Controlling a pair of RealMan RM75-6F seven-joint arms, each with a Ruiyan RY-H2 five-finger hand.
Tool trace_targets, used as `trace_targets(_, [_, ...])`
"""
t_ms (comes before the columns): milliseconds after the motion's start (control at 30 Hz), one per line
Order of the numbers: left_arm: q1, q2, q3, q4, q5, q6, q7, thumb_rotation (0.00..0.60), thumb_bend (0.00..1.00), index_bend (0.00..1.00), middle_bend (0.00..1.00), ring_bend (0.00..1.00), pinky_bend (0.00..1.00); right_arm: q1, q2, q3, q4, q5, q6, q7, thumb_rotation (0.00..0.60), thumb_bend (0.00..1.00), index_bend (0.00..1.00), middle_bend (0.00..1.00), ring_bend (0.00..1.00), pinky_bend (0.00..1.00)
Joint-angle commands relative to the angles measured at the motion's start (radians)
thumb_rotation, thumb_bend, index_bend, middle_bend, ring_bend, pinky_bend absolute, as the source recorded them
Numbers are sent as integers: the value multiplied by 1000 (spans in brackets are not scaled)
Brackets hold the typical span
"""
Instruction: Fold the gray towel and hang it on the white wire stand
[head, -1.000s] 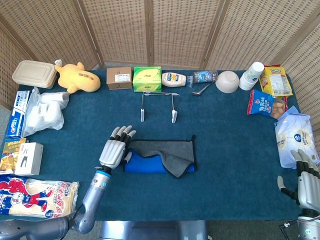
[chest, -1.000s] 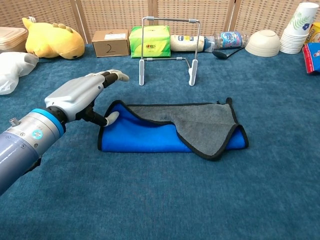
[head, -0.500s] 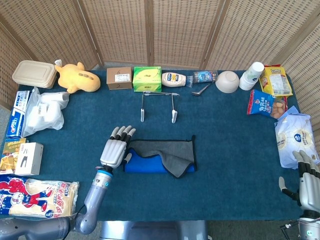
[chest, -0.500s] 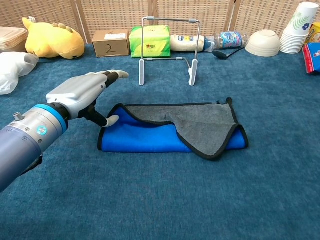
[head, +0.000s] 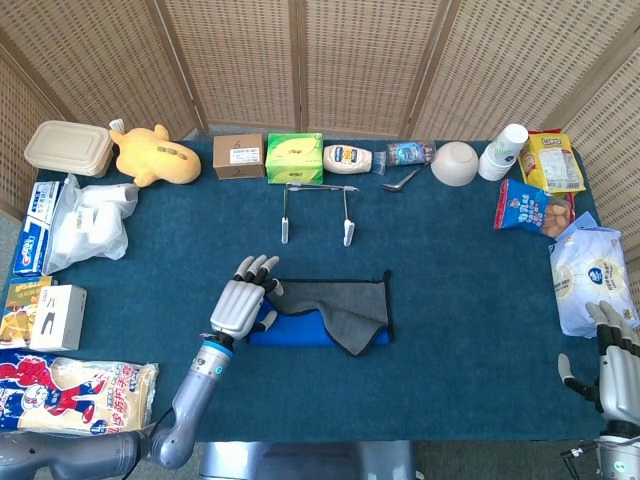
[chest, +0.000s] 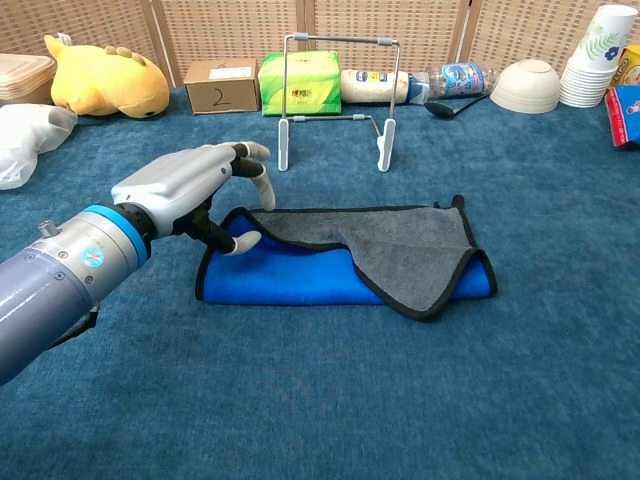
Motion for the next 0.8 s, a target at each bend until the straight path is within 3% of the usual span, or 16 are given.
trace_targets(33, [-3,-4,-2,8,-11,1,14,600,437,421,116,0,0,-2,1,0,0,1,1,1,600,388,28,0,0,0])
trace_targets(367, [-20,-19,-12,48,-41,-15,29,600,437,439,125,0,0,-2,2,0,-2,5,-1,-2,600,389,29,0,0,0])
trace_targets(667, [-28,-49,-27,111,-30,6,-8,600,444,635,242,0,0,-3,5,0,-8,7,0,-9,600,389,28,0,0,0])
trace_targets(800, [-36,-65,-39,151,-36,1,-28,600,449,646,252,0,0,-4,5,0,-10,8,0,-10,600,388,28,0,0,0])
